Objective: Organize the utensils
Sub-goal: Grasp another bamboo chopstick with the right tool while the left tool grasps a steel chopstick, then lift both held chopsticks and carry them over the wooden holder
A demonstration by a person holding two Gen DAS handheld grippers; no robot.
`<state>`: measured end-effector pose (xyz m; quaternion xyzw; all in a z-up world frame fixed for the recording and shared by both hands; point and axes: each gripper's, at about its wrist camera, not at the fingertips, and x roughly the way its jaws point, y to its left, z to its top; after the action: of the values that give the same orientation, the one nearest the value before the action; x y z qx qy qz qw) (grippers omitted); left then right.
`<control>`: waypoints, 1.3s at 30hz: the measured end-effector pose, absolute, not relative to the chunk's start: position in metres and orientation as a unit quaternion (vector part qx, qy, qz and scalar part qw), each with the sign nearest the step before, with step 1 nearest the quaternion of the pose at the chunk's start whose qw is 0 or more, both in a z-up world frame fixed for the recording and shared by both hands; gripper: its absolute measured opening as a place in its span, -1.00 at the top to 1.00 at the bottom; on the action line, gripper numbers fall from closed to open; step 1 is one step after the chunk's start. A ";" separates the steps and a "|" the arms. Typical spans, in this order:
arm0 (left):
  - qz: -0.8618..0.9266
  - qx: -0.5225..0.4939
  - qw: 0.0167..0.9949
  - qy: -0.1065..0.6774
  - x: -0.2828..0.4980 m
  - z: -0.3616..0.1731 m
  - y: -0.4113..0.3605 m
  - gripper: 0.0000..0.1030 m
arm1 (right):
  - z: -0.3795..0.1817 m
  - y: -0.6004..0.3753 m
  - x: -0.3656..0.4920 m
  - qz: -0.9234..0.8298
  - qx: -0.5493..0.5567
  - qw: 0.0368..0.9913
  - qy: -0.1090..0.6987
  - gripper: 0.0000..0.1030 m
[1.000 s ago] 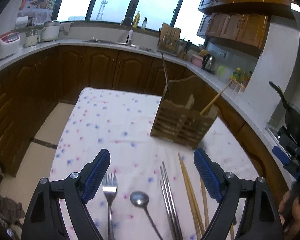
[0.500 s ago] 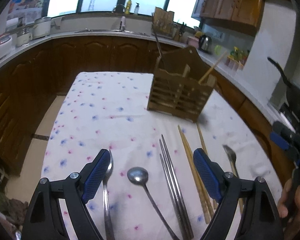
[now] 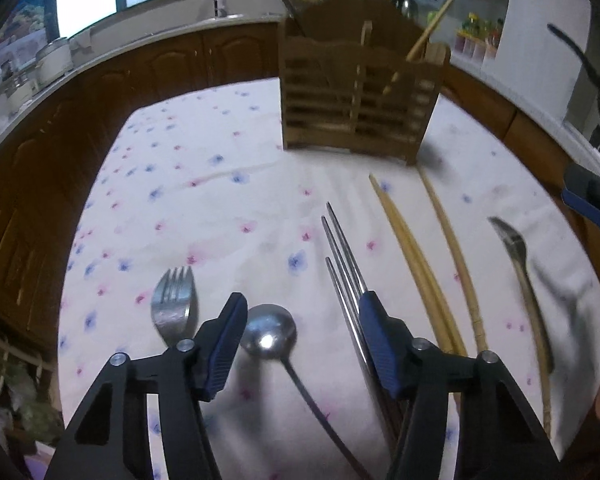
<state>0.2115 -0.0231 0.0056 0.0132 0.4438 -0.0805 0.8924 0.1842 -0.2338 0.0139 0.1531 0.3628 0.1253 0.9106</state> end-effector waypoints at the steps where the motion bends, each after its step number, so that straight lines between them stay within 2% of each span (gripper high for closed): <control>1: -0.079 0.018 0.890 0.449 0.214 0.004 -0.025 -0.07 | 0.011 -0.233 0.187 0.126 0.154 0.908 0.368 0.09; 8: -0.082 0.036 0.879 0.468 0.241 -0.009 -0.037 0.24 | -0.007 -0.223 0.209 0.131 0.150 0.896 0.396 0.23; 13: -0.089 0.051 0.875 0.473 0.245 -0.013 -0.040 0.26 | -0.018 -0.215 0.223 0.133 0.139 0.890 0.414 0.28; 16: -0.100 0.050 0.873 0.475 0.249 -0.015 -0.038 0.30 | -0.029 -0.210 0.235 0.130 0.129 0.883 0.432 0.46; 18: -0.104 0.051 0.873 0.474 0.251 -0.015 -0.037 0.45 | -0.036 -0.205 0.246 0.127 0.120 0.879 0.443 0.56; 24: -0.120 0.045 0.872 0.473 0.255 -0.016 -0.039 0.79 | -0.052 -0.188 0.280 0.112 0.081 0.870 0.474 0.57; 29: -0.126 0.039 0.875 0.466 0.253 -0.017 -0.037 0.85 | -0.061 -0.178 0.297 0.099 0.043 0.869 0.483 0.66; 30: -0.126 0.035 0.875 0.465 0.252 -0.017 -0.036 0.87 | -0.062 -0.176 0.299 0.097 0.038 0.869 0.484 0.83; 33: -0.129 0.009 0.876 0.465 0.251 -0.016 -0.028 0.94 | -0.062 -0.181 0.297 0.101 0.039 0.868 0.485 0.85; 39: -0.143 -0.027 0.878 0.457 0.245 -0.008 -0.016 0.95 | -0.043 -0.198 0.275 0.124 0.084 0.873 0.465 0.90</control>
<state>0.2449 -0.0160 -0.0076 -0.0265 0.4568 -0.1429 0.8776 0.2749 -0.1983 -0.0432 0.0841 0.4645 0.1239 0.8728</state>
